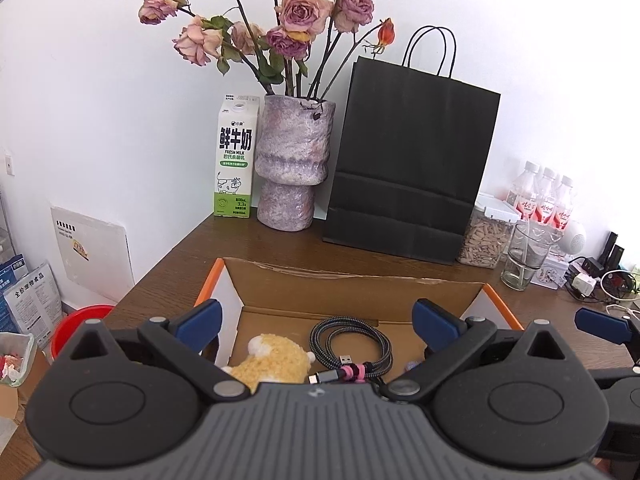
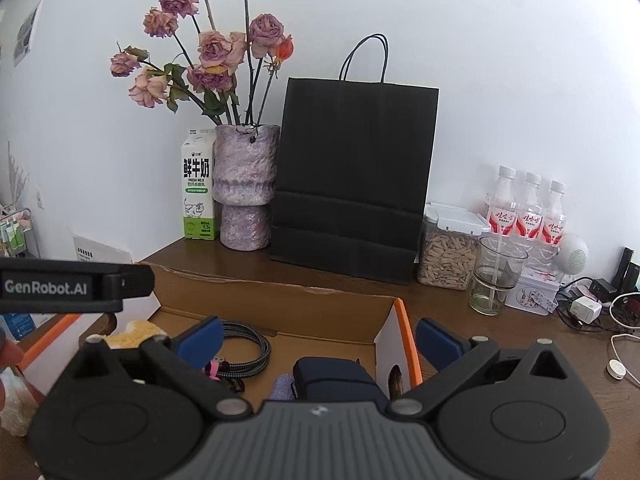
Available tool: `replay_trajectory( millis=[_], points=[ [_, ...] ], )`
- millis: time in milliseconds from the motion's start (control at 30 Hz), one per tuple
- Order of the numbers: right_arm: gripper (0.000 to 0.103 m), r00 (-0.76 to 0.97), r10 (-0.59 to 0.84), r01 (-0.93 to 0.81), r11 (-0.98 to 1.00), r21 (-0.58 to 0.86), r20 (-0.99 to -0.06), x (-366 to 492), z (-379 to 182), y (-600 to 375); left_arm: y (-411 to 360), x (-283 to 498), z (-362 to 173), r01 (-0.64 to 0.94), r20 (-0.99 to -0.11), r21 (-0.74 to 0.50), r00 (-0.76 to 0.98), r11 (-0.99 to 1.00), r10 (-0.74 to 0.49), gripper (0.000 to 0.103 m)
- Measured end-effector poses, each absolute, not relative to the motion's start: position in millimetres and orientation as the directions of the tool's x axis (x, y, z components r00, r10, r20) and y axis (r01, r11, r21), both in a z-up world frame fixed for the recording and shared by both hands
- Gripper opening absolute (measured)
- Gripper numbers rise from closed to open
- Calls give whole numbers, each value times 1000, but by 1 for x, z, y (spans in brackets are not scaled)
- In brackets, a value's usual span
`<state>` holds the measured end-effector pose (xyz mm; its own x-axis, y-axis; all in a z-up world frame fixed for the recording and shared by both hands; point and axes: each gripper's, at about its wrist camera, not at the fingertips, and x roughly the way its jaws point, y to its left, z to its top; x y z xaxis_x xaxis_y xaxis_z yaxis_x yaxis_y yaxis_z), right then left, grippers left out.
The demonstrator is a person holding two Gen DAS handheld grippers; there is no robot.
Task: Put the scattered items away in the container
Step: 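Open both tools to drop the glasses case and cable into the box, then grasp the crumpled white tissue with the right tool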
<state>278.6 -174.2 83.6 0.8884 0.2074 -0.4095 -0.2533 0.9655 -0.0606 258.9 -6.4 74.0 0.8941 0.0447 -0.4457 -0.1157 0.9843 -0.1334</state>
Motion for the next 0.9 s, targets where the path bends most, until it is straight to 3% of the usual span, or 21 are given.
replay_trajectory(
  millis=[900],
  points=[
    [103, 904, 265, -312, 945, -96, -336, 152, 102, -196, -7, 138, 91, -29, -349, -91, 937, 995, -5, 103]
  ],
)
